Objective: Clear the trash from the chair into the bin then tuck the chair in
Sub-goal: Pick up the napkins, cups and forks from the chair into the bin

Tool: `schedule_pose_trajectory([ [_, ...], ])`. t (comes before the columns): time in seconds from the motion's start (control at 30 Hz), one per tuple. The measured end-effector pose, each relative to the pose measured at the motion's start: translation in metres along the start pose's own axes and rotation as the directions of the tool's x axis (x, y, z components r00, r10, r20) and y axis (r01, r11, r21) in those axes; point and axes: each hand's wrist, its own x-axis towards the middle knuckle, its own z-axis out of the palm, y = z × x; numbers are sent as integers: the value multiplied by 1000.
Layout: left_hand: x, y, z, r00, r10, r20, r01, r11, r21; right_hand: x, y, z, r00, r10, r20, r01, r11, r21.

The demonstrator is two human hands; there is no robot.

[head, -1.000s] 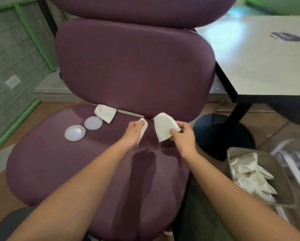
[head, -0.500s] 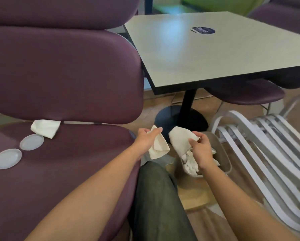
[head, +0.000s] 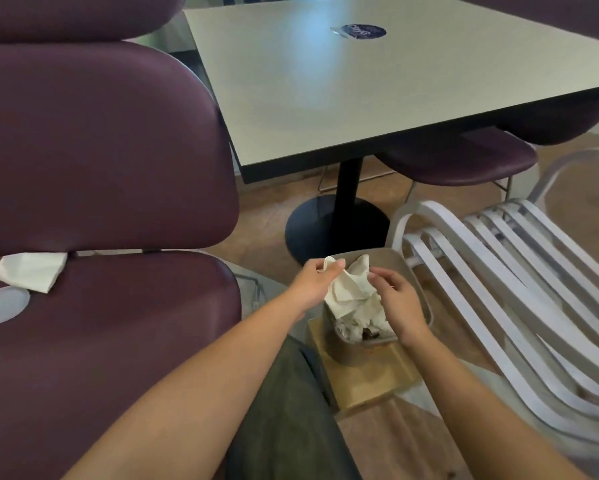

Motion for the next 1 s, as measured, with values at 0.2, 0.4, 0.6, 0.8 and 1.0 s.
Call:
schedule_pose_trajectory([
  [0.2,9,13,29,997,-19,74,24,998,-64,0,-10,-10,989,-149,3,148,985,-89],
  [0.4,13,18,32,998,20,55,-15,997,-77,34,-11,-28,949,-238,-207,155,924,-350],
  [0.6,22,7,10,998,28,-54,-30,999,-26,60,5,-20,939,-342,-42,235,722,-651],
  [0.8,22,-5,-21,988,84,-131,-81,996,26,41,0,15,946,-312,91,307,767,-563],
  [1.0,12,-22,-77,962,140,-233,-84,968,236,18,-43,79,920,-326,219,391,817,-424],
])
